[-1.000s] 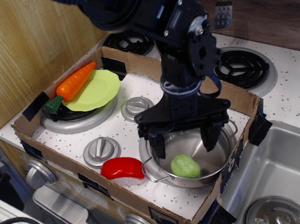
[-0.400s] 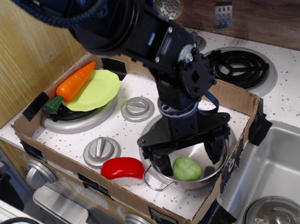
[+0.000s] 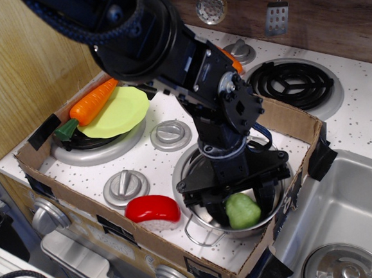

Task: Take broccoli out of pan

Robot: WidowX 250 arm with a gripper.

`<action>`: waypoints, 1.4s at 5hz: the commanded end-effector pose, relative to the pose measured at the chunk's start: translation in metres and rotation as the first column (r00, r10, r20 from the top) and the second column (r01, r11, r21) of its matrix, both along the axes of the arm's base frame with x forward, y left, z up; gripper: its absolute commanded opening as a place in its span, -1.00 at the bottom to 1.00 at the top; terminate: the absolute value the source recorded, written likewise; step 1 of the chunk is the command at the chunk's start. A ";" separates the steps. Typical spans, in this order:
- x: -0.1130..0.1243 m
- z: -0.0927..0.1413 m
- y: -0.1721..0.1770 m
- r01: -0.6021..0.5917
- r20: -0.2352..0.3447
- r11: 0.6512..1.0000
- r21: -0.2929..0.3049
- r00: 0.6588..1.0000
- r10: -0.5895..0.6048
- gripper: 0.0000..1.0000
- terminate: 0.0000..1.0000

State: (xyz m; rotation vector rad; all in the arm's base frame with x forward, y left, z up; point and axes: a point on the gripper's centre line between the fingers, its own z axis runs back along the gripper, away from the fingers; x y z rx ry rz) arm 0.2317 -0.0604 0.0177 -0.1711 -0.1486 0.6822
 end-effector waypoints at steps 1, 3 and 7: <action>0.018 0.009 0.005 0.066 0.033 0.998 -0.019 0.997 -0.065 -1.00 -1.00; 0.044 0.051 0.020 0.132 0.006 0.991 0.008 0.991 -0.132 -1.00 -1.00; 0.082 0.070 0.095 0.392 0.104 0.886 0.249 0.898 -0.427 -1.00 -1.00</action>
